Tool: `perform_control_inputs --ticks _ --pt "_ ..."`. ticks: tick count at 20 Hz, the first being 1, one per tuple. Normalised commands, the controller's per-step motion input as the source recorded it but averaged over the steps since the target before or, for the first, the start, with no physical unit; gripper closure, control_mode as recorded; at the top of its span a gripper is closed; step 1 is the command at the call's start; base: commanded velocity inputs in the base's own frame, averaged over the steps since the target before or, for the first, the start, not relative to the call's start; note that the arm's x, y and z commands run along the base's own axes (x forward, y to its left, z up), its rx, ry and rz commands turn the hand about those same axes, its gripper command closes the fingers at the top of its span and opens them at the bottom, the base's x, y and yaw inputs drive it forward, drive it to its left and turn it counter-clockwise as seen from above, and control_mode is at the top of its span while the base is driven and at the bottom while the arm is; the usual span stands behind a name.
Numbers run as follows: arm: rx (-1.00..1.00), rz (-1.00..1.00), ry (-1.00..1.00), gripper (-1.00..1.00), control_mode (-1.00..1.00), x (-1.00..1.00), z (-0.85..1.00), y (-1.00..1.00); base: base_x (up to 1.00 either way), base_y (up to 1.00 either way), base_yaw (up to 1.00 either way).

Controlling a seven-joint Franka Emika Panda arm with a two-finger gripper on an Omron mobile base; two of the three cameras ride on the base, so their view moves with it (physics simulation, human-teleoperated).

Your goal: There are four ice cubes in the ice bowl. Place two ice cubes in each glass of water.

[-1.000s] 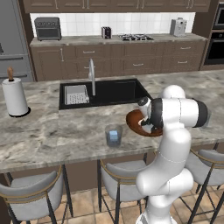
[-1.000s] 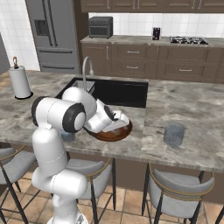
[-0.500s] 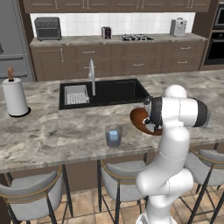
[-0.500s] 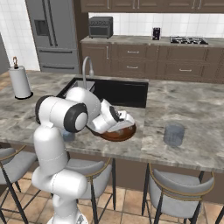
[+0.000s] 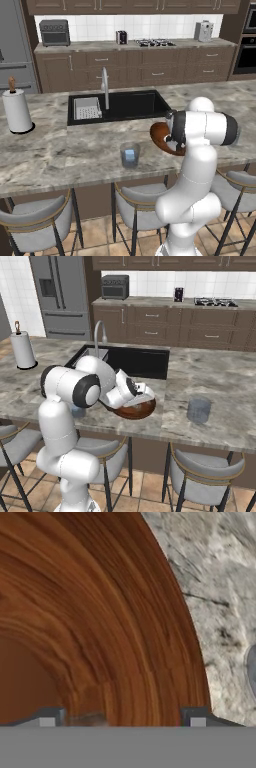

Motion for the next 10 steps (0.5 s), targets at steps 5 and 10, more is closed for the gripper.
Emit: perform_control_inputs --ticks 5,10 --pt "0.0 0.0 0.0 1.0 -1.0 -0.28 -0.34 -0.21 0.0 0.0 0.0" --pt "0.0 0.0 0.0 1.0 -1.0 -0.28 -0.37 -0.22 0.0 0.0 0.0"
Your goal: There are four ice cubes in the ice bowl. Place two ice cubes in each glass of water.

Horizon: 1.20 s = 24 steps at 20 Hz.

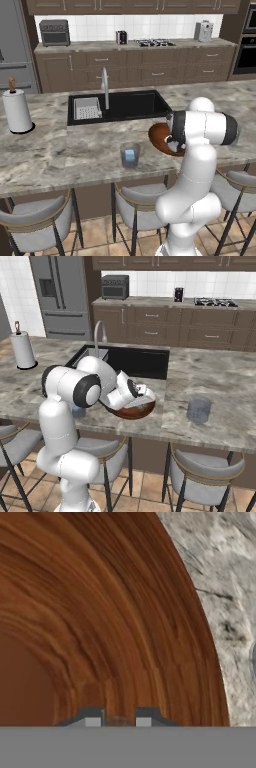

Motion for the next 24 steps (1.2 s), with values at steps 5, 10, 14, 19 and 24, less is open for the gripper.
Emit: perform_control_inputs --ticks 5,10,14,19,24 --pt "-0.01 0.0 0.0 1.0 -1.0 -0.3 -0.36 -0.22 0.0 0.0 0.0" --pt "-0.01 0.0 0.0 1.0 -1.0 -0.22 -0.3 -0.21 0.0 0.0 0.0" --pt "0.0 -0.02 0.0 1.0 -1.0 -0.09 -0.05 -0.14 0.0 0.0 0.0" --pt "0.0 -0.09 0.0 1.0 -1.0 0.0 0.02 -0.05 0.0 0.0 0.0" --pt "0.0 -0.16 -0.06 1.0 -1.0 0.0 0.17 0.0 0.0 0.0 0.0"
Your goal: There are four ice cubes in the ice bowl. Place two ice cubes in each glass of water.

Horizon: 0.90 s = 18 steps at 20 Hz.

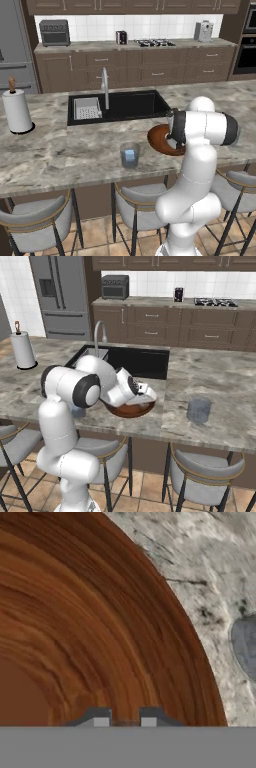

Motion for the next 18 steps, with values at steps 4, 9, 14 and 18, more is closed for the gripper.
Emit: perform_control_inputs --ticks 4,9,14,18 --pt "0.0 -0.26 -0.21 1.0 -1.0 0.0 0.15 0.08 0.0 0.0 0.0" --pt "0.01 -0.3 -0.25 1.0 -1.0 0.0 0.16 0.19 0.0 0.0 0.0" --pt "0.03 -0.31 -0.23 1.0 -1.0 0.0 0.27 0.16 0.0 0.0 0.0" --pt "0.05 -0.31 -0.2 1.0 -1.0 0.0 0.44 0.01 0.0 0.0 0.0"
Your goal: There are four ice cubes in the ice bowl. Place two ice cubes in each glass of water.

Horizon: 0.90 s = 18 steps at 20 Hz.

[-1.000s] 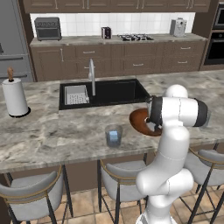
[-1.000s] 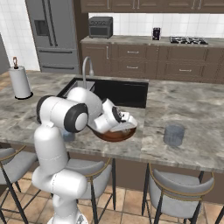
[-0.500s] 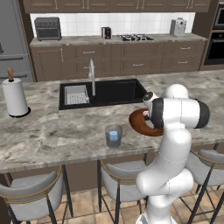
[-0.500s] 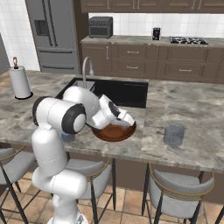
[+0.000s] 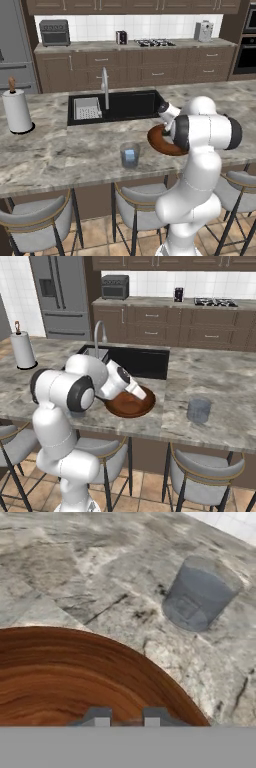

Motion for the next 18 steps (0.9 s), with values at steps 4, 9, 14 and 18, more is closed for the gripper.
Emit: perform_control_inputs --ticks 4,9,14,18 --pt "0.1 -0.3 -0.22 1.0 -1.0 0.0 0.64 0.0 0.0 0.0 0.0" --pt "0.09 -0.33 -0.26 1.0 -1.0 -0.02 0.6 0.0 0.0 0.0 0.0" --pt "0.08 -0.43 -0.34 1.0 -1.0 -0.16 0.23 -0.05 0.0 0.0 0.0" --pt "0.1 -0.52 -0.36 1.0 -1.0 -0.28 0.16 -0.09 0.0 0.0 0.0"
